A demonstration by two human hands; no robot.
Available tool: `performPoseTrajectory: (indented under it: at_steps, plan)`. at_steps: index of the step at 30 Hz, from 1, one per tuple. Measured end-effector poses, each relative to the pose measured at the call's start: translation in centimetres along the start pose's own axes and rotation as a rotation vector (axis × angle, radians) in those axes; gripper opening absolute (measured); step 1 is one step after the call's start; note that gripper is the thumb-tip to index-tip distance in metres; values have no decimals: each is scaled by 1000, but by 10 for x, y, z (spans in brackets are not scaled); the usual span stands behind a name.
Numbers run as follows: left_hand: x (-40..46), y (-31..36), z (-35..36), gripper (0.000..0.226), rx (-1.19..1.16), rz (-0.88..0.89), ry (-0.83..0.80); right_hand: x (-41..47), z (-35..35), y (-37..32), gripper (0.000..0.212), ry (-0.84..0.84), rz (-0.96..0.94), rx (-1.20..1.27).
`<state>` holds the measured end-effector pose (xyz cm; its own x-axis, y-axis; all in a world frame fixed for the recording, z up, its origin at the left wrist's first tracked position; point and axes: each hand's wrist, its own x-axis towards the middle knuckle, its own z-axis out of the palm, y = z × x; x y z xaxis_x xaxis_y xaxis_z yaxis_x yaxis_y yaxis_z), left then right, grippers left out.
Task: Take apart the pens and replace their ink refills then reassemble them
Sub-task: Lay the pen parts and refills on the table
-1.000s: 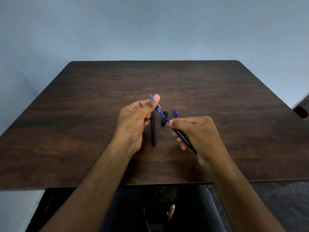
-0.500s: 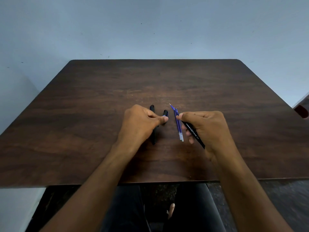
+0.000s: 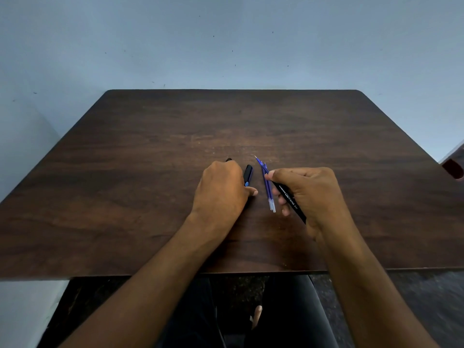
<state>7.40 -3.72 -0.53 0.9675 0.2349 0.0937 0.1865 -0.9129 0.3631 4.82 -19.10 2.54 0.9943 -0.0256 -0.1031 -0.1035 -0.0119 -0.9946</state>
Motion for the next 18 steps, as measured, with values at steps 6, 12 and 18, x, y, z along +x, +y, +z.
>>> performPoseTrajectory:
  at_steps: [6, 12, 18]
  plan:
    - [3, 2, 1, 48, 72, -10, -76, 2, -1, 1, 14, 1, -5, -3]
    - [0, 5, -6, 49, 54, -58, -100, 1, 0, 4, 15, -13, -3, 3]
    - [-5, 4, -19, 35, 4, -59, -64, 1, 0, 6, 13, -25, 8, 15]
